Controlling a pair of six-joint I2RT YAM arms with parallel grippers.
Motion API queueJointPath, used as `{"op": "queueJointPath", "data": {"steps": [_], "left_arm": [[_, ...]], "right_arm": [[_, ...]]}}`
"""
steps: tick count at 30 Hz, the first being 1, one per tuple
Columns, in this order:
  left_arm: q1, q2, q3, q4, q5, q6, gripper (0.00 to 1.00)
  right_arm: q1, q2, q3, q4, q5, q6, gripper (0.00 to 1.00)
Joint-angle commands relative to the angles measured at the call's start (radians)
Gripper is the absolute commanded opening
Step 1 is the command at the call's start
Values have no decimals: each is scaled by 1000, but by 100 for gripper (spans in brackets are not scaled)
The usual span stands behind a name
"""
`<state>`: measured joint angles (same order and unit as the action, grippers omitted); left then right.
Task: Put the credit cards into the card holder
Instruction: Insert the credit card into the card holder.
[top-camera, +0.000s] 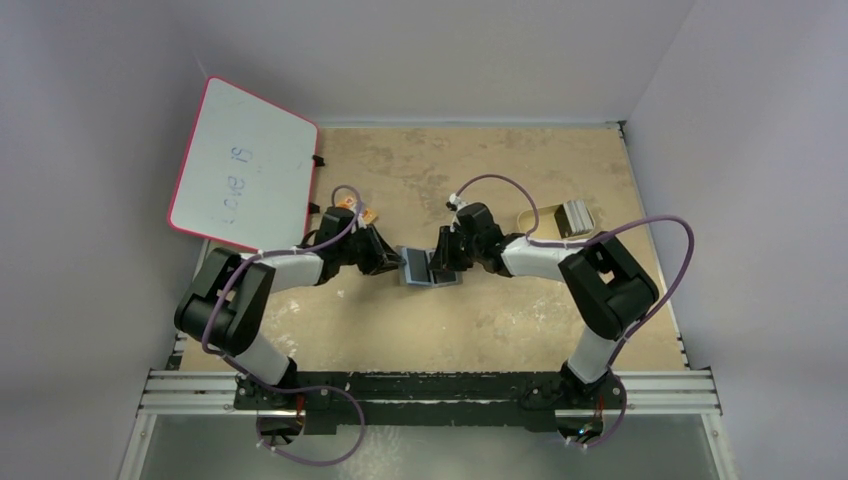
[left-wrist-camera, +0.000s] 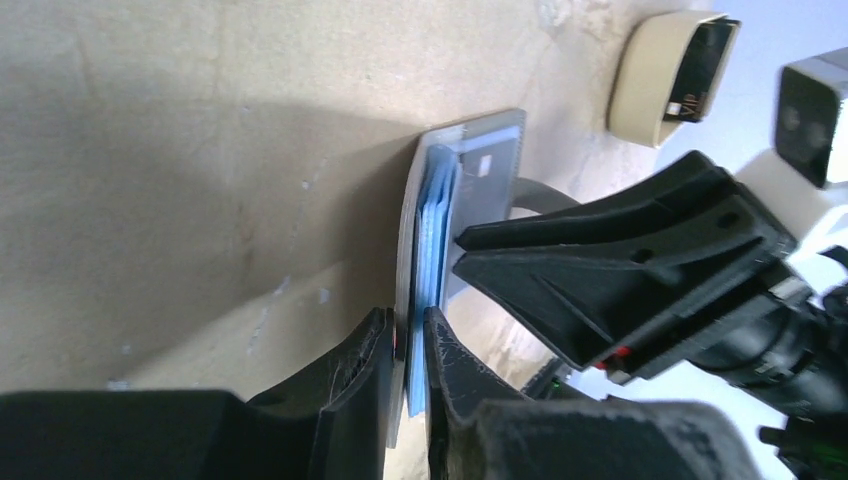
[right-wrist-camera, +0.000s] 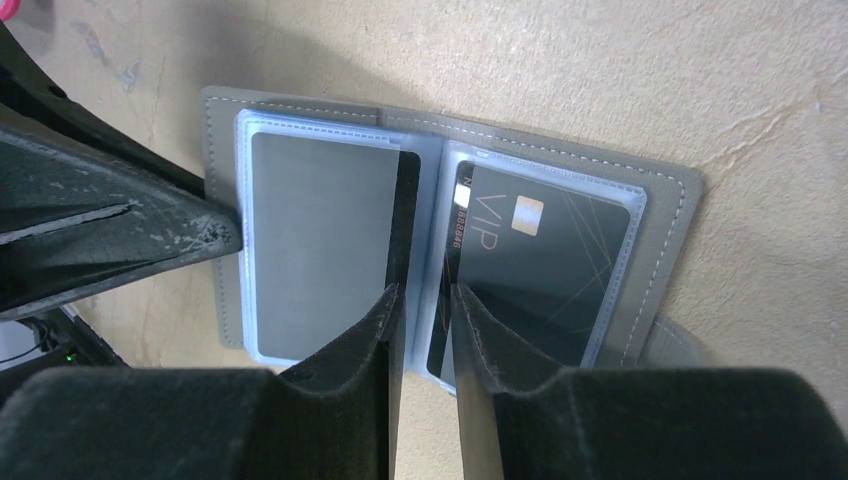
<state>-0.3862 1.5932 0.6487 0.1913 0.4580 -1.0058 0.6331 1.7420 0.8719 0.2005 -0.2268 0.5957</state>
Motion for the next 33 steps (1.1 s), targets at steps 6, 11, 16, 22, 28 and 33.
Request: {"op": "queueJointPath", "data": {"steps": [6, 11, 16, 22, 28, 33], "left_arm": [[3, 20, -62, 333, 114, -152, 22], [4, 29, -65, 342, 97, -145, 28], [0, 46, -69, 359, 86, -151, 27], [-16, 54, -50, 321, 55, -131, 27], [-25, 49, -43, 301, 42, -121, 10], [-25, -12, -25, 191, 20, -90, 1]], "right_arm": [[2, -25, -44, 28, 7, 7, 26], [2, -30, -57, 41, 7, 12, 26], [2, -38, -63, 44, 6, 12, 26], [2, -41, -67, 47, 7, 14, 26], [2, -46, -69, 43, 7, 14, 26], [2, -63, -67, 43, 30, 19, 30]]}}
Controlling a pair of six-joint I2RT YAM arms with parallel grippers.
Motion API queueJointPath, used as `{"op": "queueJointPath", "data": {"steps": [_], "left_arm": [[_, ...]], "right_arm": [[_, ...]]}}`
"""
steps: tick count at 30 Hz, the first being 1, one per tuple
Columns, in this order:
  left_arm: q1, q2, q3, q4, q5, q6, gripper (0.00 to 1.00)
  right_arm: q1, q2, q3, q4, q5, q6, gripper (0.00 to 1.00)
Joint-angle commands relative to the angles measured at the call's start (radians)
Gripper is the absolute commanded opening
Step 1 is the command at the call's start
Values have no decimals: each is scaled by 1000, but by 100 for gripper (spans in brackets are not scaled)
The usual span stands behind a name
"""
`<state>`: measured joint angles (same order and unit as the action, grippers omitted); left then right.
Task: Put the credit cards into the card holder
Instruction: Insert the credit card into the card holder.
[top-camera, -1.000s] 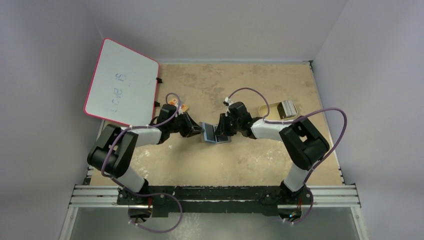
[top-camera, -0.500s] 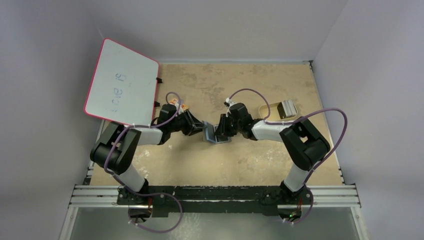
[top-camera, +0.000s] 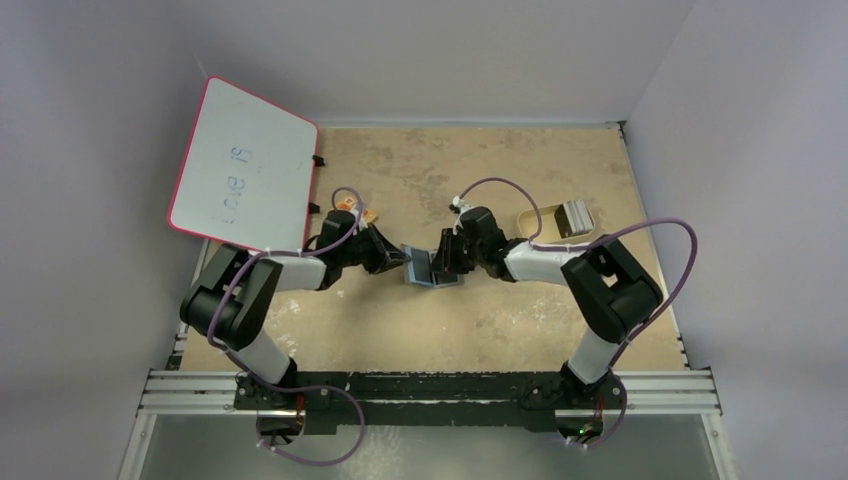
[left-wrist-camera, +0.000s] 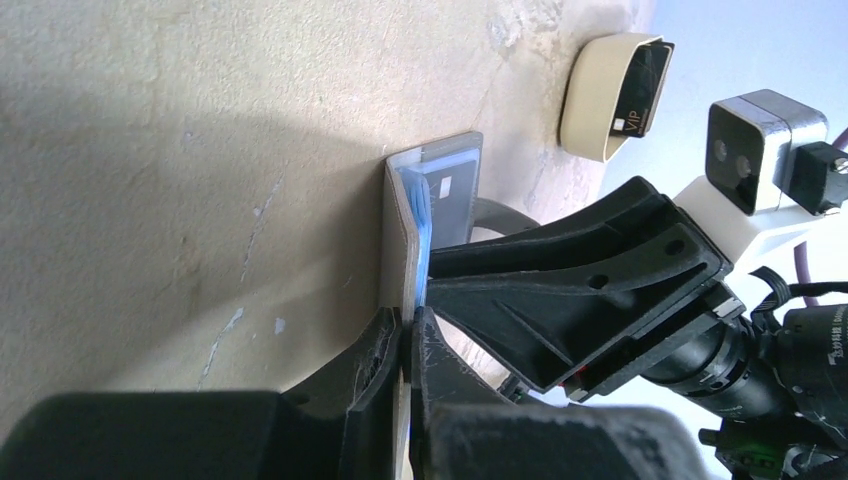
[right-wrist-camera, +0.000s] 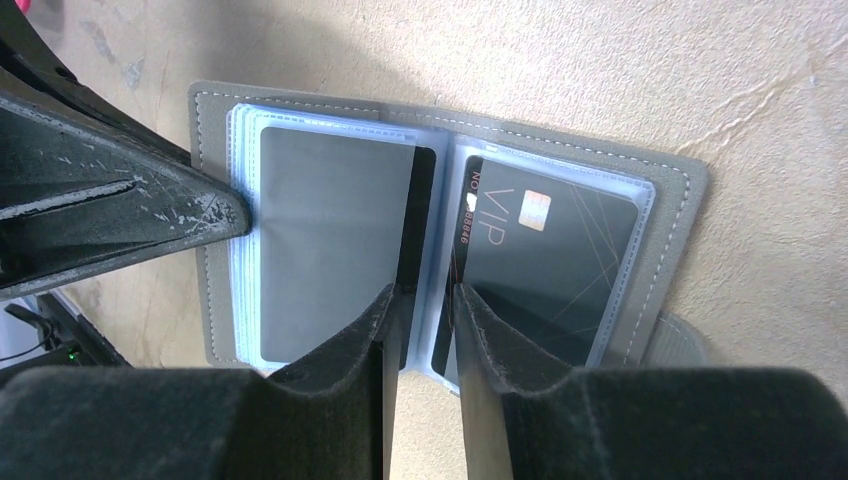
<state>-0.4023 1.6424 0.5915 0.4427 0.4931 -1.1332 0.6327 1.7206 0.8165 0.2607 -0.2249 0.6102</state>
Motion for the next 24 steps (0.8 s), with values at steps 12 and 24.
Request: {"op": "queueJointPath", "data": {"steps": [12, 24], "left_arm": [[-9, -166, 141, -574, -131, 275, 0], [-9, -184, 133, -462, -16, 253, 5]], "right_arm": [[5, -126, -38, -32, 31, -1, 33], [42, -17, -53, 35, 14, 23, 29]]}}
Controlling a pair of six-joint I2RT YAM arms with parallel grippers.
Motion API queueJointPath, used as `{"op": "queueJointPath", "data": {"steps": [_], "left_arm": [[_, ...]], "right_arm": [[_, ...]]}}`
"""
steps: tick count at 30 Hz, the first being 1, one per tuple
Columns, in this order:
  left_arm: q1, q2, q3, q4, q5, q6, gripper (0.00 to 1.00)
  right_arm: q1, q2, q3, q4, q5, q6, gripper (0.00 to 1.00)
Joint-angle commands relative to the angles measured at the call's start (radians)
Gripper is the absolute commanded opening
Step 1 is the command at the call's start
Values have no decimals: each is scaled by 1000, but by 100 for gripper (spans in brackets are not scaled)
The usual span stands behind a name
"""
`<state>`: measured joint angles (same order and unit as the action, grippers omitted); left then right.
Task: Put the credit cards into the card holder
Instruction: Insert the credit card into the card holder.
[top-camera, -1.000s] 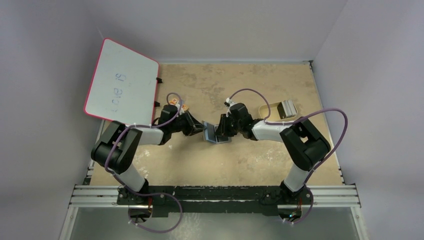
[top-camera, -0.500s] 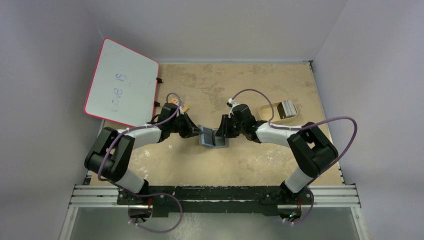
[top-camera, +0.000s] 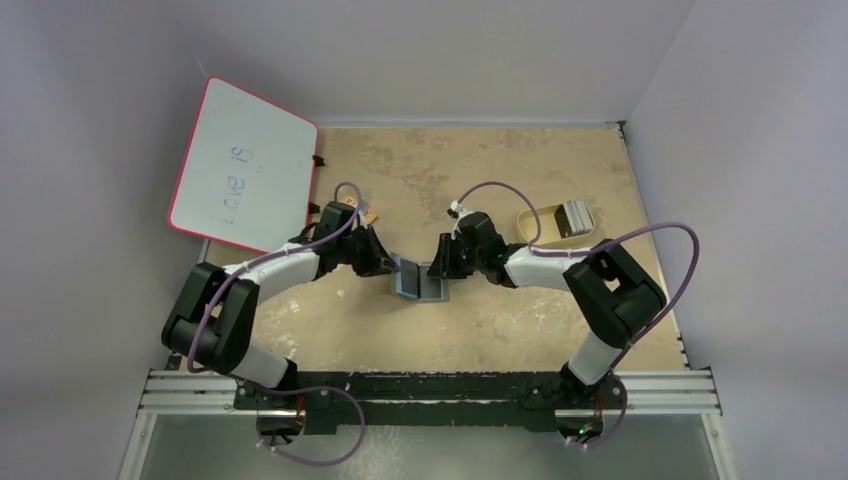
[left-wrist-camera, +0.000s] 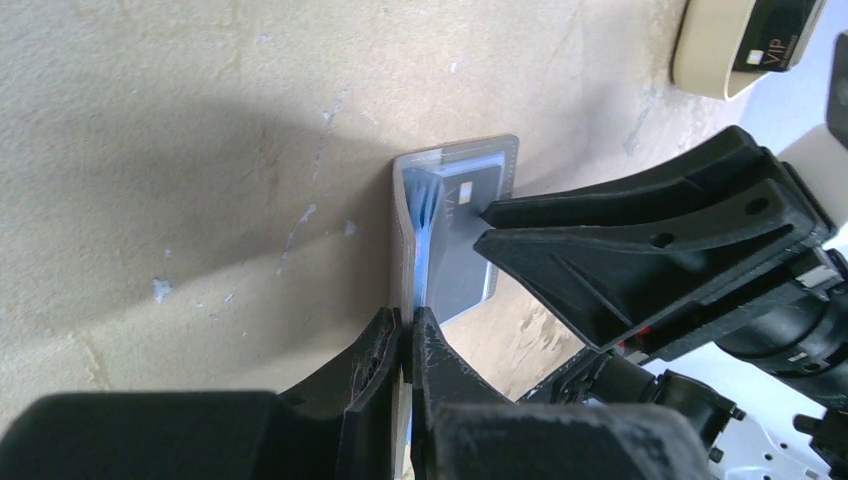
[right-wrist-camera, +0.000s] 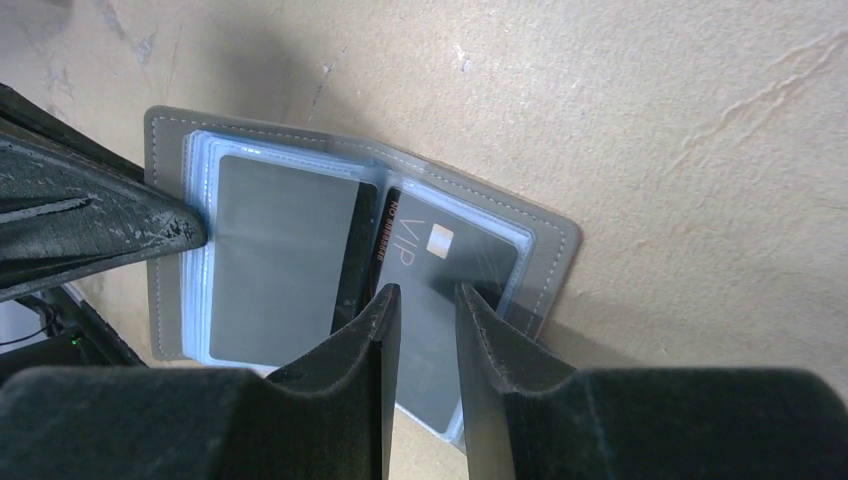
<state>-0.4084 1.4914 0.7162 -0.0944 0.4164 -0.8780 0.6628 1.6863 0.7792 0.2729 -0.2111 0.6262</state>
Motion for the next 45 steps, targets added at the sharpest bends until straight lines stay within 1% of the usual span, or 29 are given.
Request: {"op": "queueJointPath", "data": {"steps": [1, 6, 13, 19, 22, 26, 27, 29, 32, 35, 41, 43, 45], "left_arm": [[-3, -34, 3, 95, 72, -13, 5], [-3, -39, 3, 137, 91, -36, 8], [-3, -33, -3, 155, 101, -41, 8], [-3, -29, -14, 185, 113, -55, 11], [-3, -29, -18, 190, 114, -56, 14], [-3, -31, -27, 201, 118, -58, 13], [-3, -31, -30, 204, 120, -57, 11], [-3, -30, -34, 211, 122, -61, 5], [-3, -33, -37, 208, 114, -60, 1], [-3, -44, -26, 167, 86, -43, 0], [-3, -68, 9, 63, 21, 3, 0], [-3, -69, 12, 52, 11, 8, 0], [-3, -69, 12, 51, 10, 4, 0]], "right_arm": [[13, 20, -18, 26, 0, 6, 29], [14, 32, -19, 29, 2, 8, 28], [14, 35, -17, 25, 4, 6, 29], [14, 35, -13, 20, 7, 6, 29], [14, 35, -11, 17, 7, 4, 28], [14, 32, -12, 17, 8, 3, 29], [14, 30, -11, 17, 7, 3, 29], [14, 27, -10, 14, 10, 3, 29], [14, 14, 0, 2, 10, 3, 30], [14, -24, 19, -33, 7, 6, 33], [20, -142, 34, -45, 0, 50, 47], [31, -160, 40, -50, -1, 59, 53], [46, -167, 49, -56, 1, 65, 57]]}}
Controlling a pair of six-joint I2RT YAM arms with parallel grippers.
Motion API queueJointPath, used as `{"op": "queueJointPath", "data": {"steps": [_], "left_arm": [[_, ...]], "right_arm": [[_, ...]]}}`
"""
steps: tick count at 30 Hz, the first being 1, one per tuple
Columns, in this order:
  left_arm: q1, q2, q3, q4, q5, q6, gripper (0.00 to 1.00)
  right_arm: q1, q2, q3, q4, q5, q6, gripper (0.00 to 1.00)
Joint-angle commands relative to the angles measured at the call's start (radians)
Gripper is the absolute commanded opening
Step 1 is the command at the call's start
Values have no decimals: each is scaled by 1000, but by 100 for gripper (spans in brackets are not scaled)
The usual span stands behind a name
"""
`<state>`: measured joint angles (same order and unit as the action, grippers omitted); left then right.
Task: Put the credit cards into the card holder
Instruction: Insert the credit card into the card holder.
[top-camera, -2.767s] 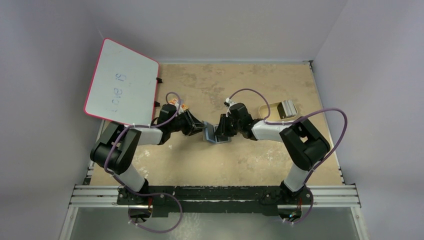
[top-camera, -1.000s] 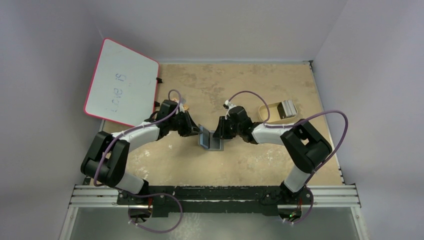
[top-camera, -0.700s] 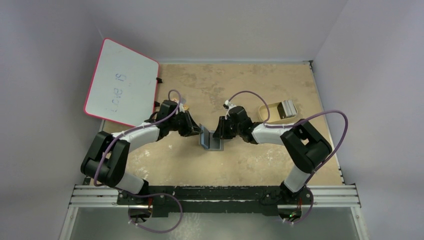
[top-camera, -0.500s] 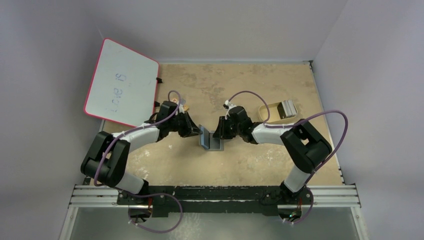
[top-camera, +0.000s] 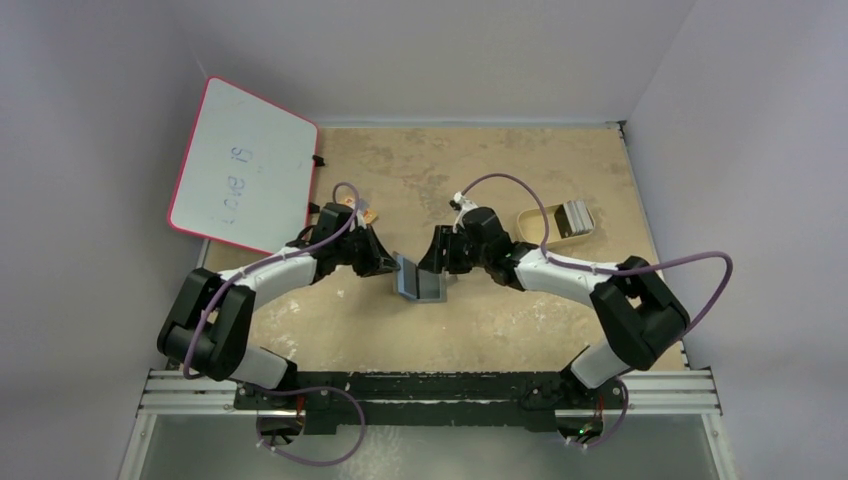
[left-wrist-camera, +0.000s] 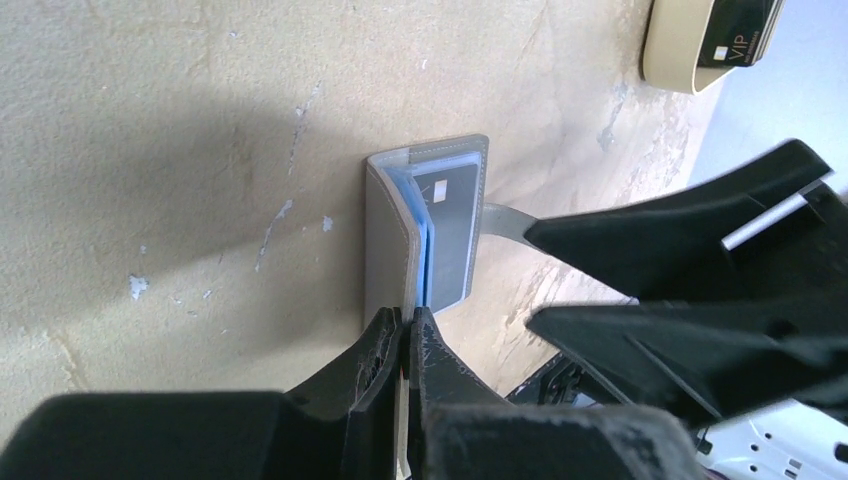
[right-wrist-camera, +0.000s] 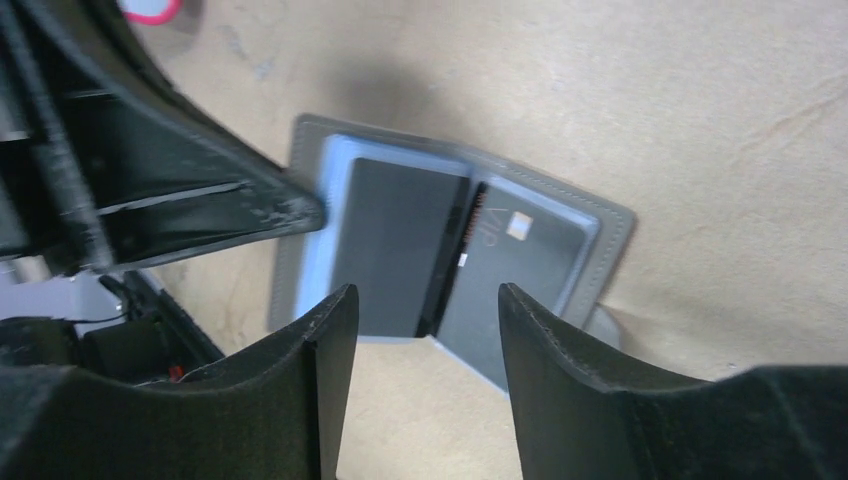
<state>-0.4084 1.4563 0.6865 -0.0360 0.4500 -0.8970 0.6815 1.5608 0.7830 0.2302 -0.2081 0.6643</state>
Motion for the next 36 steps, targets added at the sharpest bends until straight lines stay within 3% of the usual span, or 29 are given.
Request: {"op": "queueJointPath", "data": {"steps": [1, 20, 36], "left_arm": [[-3, -36, 42, -7, -23, 21, 0], [-5, -51, 32, -6, -25, 8, 0], [-4, -54, 24, 5, -15, 7, 0]], "right_arm": [[33, -43, 50, -14, -1, 31, 58], [119, 74, 145, -48, 33, 42, 63], [123, 125, 169, -71, 62, 31, 57]]}}
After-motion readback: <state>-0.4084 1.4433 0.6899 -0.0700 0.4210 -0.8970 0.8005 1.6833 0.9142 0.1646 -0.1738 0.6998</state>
